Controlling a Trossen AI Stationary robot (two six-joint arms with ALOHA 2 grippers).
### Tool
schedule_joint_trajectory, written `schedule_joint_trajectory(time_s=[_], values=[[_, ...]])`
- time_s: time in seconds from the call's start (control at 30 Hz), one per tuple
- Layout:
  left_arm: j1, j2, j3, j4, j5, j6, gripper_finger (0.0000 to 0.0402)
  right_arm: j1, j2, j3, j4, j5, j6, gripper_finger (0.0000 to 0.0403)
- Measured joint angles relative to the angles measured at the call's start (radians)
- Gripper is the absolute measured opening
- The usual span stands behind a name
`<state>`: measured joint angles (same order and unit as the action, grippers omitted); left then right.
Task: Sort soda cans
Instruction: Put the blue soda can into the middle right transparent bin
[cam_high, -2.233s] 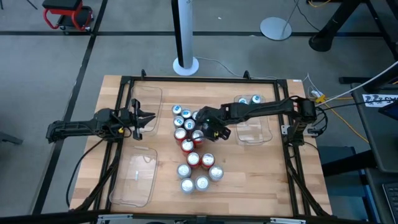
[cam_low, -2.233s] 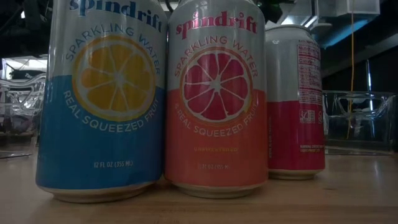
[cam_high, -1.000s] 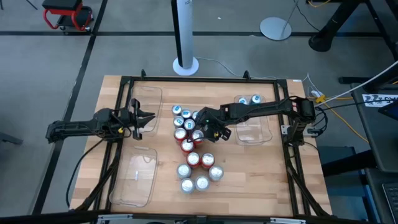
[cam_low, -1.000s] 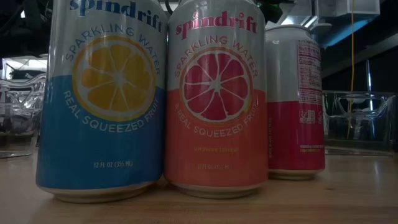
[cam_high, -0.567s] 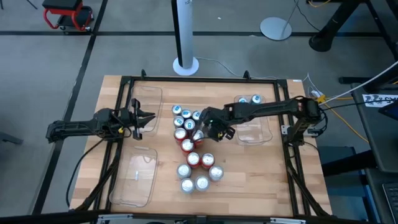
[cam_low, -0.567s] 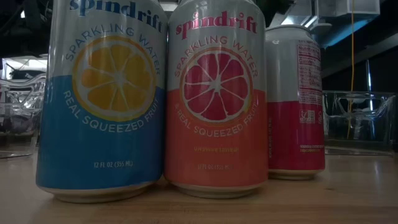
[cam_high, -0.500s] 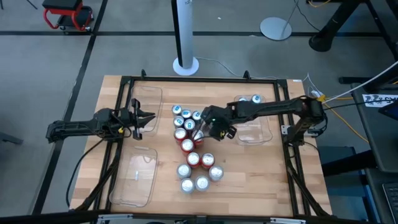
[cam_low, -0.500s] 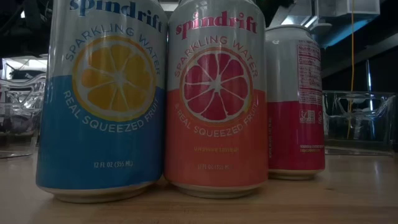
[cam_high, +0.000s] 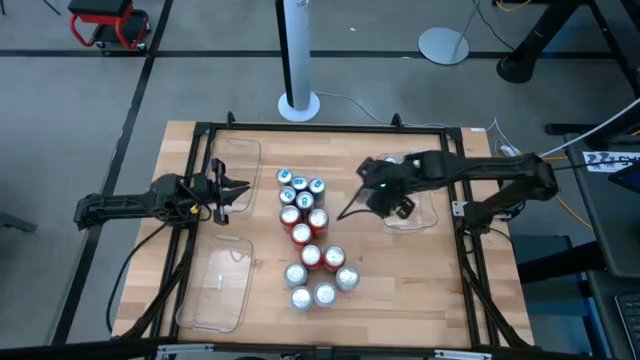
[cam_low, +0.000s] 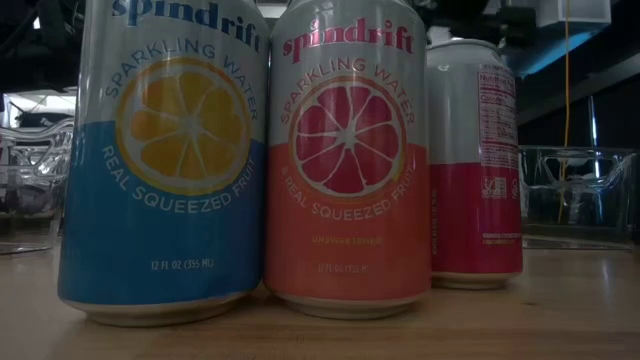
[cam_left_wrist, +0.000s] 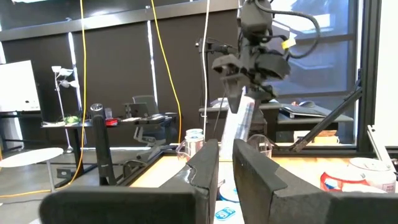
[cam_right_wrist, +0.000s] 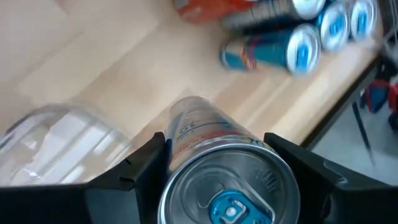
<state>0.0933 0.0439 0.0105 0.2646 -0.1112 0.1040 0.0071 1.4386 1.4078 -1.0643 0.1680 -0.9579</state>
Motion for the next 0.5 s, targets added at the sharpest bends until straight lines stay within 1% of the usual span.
schedule_joint_trajectory(time_s=[0.13,0.3,0.5], values=[[0.000,0.000,0.000,0.000,0.000,0.000,0.0040,0.000,-0.070,0.000,-0.086,0.030,0.074,0.0237],[0.000,0.000,0.000,0.000,0.000,-0.009,0.0040,-0.001,-0.127,0.000,-0.216,0.104,0.164,0.0237],[0.000,0.000,0.000,0.000,0.000,-0.018,0.0040,-0.004,-0.189,-0.087,-0.226,0.136,0.213,0.0236]])
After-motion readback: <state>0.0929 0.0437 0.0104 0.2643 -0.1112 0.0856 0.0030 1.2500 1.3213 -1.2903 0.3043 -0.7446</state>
